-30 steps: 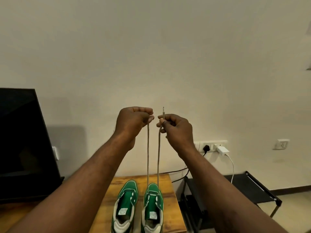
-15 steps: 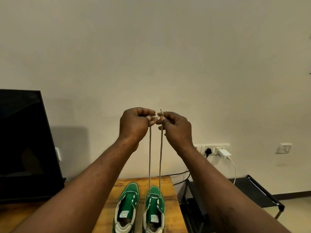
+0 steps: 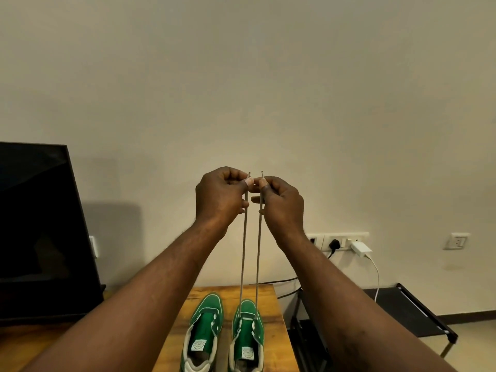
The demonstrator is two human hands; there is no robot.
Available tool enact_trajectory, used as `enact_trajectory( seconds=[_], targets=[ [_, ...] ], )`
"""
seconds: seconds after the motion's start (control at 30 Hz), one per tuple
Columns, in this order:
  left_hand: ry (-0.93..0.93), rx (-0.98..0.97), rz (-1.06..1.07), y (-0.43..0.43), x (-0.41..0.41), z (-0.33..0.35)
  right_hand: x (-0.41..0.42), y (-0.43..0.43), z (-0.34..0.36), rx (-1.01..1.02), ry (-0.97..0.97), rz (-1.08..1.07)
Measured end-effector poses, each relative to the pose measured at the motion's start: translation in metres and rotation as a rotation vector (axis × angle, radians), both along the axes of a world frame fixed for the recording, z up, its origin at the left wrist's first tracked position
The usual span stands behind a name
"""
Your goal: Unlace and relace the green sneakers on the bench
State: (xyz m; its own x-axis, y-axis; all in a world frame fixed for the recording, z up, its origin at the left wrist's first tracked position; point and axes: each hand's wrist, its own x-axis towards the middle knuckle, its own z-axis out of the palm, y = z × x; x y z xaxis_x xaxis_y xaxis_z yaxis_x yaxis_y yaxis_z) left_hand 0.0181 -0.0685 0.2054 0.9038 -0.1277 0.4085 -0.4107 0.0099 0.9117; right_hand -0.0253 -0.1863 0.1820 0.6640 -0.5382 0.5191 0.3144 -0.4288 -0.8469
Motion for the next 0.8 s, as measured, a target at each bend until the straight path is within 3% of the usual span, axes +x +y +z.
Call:
enact_trajectory(
  seconds=[0.37, 0.8],
  targets=[
    [0.006, -0.016, 0.078, -0.022, 0.018, 0.015, 0.011, 0.001, 0.011, 0.252, 0.032, 0.097],
    [-0.226, 0.240, 0.241, -0.029, 0.029, 0.019, 0.026, -0.008, 0.016, 0.225, 0.033, 0.077]
  ],
)
